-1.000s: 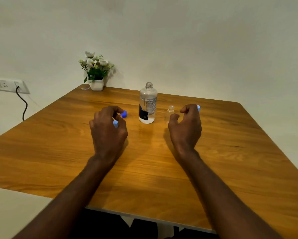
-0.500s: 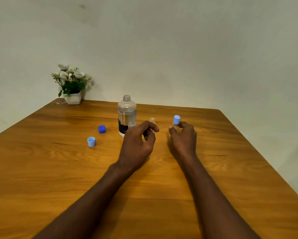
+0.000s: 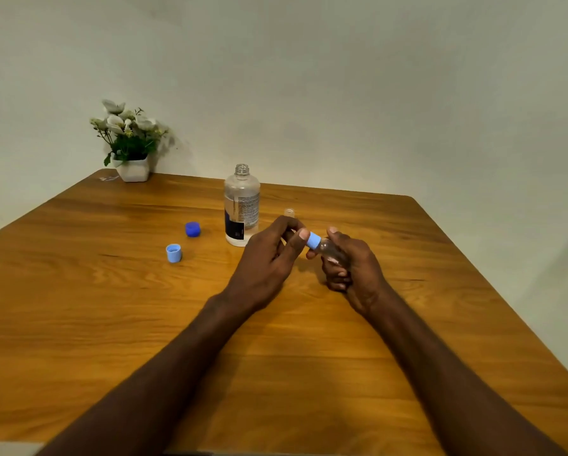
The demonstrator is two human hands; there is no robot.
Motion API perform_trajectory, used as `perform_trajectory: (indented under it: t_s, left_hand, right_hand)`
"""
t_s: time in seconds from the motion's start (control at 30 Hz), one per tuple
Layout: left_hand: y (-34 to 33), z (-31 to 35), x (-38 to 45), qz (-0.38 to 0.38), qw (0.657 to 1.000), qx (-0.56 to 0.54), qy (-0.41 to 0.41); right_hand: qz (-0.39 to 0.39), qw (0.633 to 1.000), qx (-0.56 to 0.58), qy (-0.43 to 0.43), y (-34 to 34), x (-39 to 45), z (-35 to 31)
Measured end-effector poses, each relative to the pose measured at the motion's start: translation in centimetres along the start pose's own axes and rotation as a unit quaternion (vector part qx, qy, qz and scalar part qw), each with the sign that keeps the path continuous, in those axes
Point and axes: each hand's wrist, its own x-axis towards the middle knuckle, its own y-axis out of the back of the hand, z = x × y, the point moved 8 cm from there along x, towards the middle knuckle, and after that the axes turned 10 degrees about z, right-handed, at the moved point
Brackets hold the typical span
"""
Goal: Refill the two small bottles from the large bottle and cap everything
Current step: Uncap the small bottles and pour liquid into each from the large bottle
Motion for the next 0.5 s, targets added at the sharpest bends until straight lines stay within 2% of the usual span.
perform_trajectory:
  t_s: [0.2, 0.33, 0.5]
  left_hand:
    - [-0.2, -0.1, -0.3, -0.023, 1.0, -0.021, 0.0]
    - [-0.2, -0.9, -0.1, -0.015, 1.0, -0.006, 0.019]
    - [-0.3, -1.5, -0.2, -0.021, 0.999, -0.021, 0.032]
  right_hand:
    - [-0.006, 0.999, -0.045, 0.023, -1.1, -0.3, -0.5]
    - [-0.009, 0.999, -0.019, 0.04, -1.7, -0.9, -1.1]
    - [0.024, 0.994, -0.041, 0.094, -1.2, -0.8, -1.8]
